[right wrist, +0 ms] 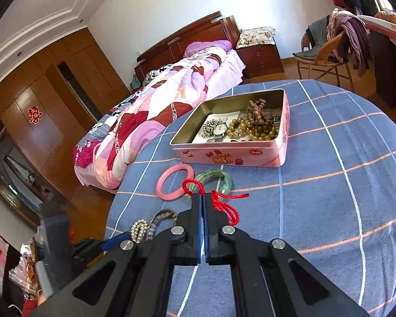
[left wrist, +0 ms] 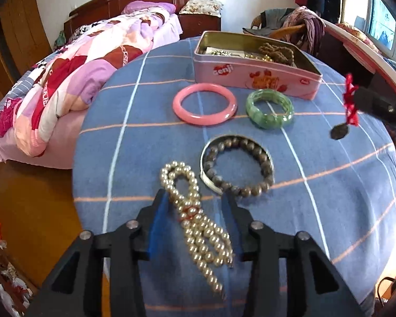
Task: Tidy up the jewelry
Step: 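Lift the pearl necklace and red-string bracelet off the table with both tools, then carry the pearls and red-string bracelet over the pink tin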
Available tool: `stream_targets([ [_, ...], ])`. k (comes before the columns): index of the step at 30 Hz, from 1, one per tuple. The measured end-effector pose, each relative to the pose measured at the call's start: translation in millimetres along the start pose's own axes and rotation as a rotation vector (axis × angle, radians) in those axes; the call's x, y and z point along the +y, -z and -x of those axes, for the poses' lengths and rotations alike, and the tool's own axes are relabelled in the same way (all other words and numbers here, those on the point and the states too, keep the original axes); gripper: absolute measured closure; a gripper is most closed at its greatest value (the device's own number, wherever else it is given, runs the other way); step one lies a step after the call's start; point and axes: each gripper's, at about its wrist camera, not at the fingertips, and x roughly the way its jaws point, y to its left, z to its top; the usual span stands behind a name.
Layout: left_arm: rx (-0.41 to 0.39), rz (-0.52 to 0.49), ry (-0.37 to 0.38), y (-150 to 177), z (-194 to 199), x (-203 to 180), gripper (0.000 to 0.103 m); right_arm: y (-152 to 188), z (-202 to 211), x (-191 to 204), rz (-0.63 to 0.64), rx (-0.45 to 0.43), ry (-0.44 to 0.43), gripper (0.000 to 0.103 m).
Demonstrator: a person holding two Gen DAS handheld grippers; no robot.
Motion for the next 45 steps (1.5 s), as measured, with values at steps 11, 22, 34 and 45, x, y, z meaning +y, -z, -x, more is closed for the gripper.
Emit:
stream_targets([
  [11, -0.102, 0.1, 0.144, 9, 17, 13, 0.09, -3, 12, -2, -0.003, -0.035, 0.012, 0.103],
  [22, -0.292, 0.106, 0.236, -18, 61, 8, 0.09, -13, 26, -5, 0.024, -0.087, 0.037, 0.103],
  [34, -0.428, 0.077, 0.297, -95, 72, -12, 0.09, -87, 34, 7, 0.076, -0.198, -0.016, 0.103],
  [45, -0.436, 0.088, 0.277, -158, 17, -23, 0.09, -134, -37, -9, 0.072, -0.199, 0.041, 0.103],
])
